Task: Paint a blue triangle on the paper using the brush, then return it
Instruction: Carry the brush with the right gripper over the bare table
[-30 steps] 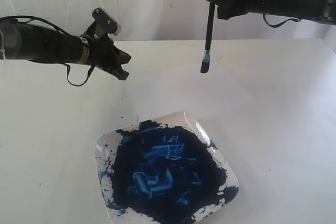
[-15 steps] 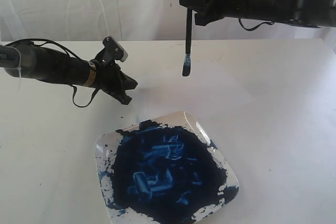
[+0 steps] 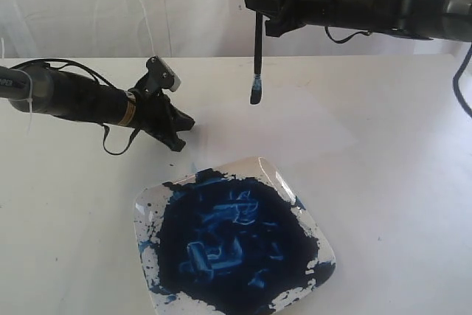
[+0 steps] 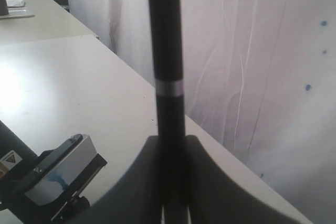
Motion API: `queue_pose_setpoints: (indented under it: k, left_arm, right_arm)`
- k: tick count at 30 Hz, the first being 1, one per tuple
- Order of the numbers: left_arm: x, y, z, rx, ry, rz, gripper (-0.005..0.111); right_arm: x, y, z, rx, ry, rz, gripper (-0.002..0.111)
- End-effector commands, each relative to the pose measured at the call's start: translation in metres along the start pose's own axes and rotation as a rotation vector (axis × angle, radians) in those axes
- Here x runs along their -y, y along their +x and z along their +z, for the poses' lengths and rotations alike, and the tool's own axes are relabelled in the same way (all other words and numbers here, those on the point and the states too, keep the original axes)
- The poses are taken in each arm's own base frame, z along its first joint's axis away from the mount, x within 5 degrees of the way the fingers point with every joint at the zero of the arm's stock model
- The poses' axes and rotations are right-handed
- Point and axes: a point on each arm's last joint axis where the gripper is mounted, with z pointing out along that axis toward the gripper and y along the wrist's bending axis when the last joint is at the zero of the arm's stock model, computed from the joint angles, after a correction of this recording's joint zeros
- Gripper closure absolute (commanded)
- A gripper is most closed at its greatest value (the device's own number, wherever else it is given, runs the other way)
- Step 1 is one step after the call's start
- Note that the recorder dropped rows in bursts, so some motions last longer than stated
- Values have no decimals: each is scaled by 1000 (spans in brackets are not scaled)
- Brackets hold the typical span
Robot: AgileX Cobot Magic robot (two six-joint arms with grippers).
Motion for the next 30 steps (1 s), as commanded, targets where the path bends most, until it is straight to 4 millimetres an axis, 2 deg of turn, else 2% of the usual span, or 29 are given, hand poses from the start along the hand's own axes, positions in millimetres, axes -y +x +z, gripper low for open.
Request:
queue_pose_setpoints:
  k: [1, 11, 30]
  left_arm:
    - [0, -2, 0, 0, 1, 11, 107]
    - [0, -1, -1, 4, 6, 9, 107]
    - [0, -2, -1, 8, 14, 6, 107]
  right_arm:
    - [-4, 3, 13, 9, -25, -8, 108]
    - [-3, 15, 27, 11, -55, 7, 108]
    - [-2, 21, 29, 4, -54, 15, 108]
